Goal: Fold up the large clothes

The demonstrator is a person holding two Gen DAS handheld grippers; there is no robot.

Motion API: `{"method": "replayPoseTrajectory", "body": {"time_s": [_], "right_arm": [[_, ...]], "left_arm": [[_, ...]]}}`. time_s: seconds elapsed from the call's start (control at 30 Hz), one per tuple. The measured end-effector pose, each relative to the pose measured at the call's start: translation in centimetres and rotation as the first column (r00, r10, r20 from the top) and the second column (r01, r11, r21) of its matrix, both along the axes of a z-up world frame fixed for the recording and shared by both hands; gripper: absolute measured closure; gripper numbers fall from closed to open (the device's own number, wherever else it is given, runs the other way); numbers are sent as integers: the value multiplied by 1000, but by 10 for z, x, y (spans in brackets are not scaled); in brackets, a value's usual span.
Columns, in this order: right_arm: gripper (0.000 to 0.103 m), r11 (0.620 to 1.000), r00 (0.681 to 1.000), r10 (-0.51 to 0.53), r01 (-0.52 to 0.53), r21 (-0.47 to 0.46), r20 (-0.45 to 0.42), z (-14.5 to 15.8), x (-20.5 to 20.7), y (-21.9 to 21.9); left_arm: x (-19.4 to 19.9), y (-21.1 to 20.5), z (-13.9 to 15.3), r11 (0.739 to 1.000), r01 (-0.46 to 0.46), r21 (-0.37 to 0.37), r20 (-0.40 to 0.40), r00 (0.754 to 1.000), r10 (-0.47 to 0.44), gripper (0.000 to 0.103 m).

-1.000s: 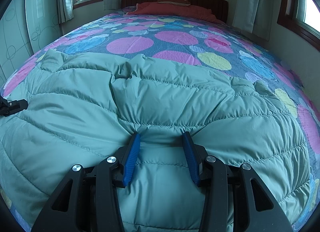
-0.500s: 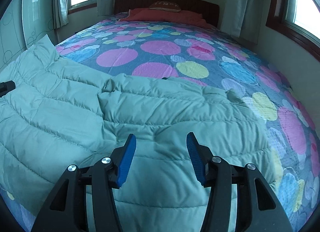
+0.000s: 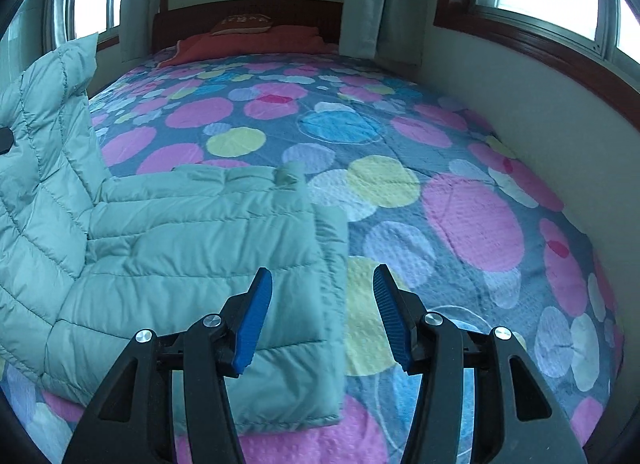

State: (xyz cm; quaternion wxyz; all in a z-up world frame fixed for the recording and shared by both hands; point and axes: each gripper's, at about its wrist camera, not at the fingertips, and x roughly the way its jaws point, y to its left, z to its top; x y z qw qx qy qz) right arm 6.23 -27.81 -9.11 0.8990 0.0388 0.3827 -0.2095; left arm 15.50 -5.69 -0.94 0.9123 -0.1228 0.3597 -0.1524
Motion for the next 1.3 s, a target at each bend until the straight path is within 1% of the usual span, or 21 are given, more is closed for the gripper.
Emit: {"method": "replayPoseTrajectory", "body": {"time_s": [0.13, 0.23, 0.43, 0.53, 0.6, 0.73, 0.83, 0.97, 1.17, 1.3], "right_arm": [[50, 999, 999, -43, 44, 12, -16, -7, -13, -28], [50, 997, 997, -76, 76, 18, -26, -11, -26, -47], [50, 992, 991, -123, 125, 31, -49, -23, -43, -80], [50, 990, 989, -136, 139, 39, -56, -28, -48, -92], [50, 988, 988, -144, 147, 44, -60, -32, -51, -98], [50, 986, 986, -150, 154, 61, -67, -40, -55, -107], [50, 984, 985, -153, 159, 75, -75, -45, -56, -111], [50, 984, 985, -153, 160, 83, -80, -49, -56, -114], [50, 982, 983, -157, 165, 86, -89, -53, -58, -114], [50, 981, 983, -164, 172, 93, -88, -50, -62, -114]], "left_arm": [[-3, -46, -11, 997, 57, 45, -17, 998, -56, 93], [-6, -79, -27, 992, 94, 82, -46, 995, -91, 93], [-15, -126, -67, 978, 138, 156, -108, 987, -122, 93], [-22, -146, -83, 967, 154, 202, -122, 984, -131, 93], [-27, -158, -91, 960, 158, 232, -116, 984, -134, 93], [-33, -173, -102, 947, 167, 276, -109, 984, -141, 93], [-35, -179, -108, 942, 159, 297, -102, 986, -134, 93], [-36, -187, -116, 929, 157, 336, -87, 987, -135, 93], [-39, -197, -125, 897, 150, 417, -32, 988, -150, 93], [-42, -200, -121, 892, 153, 424, -27, 987, -157, 93]]}}
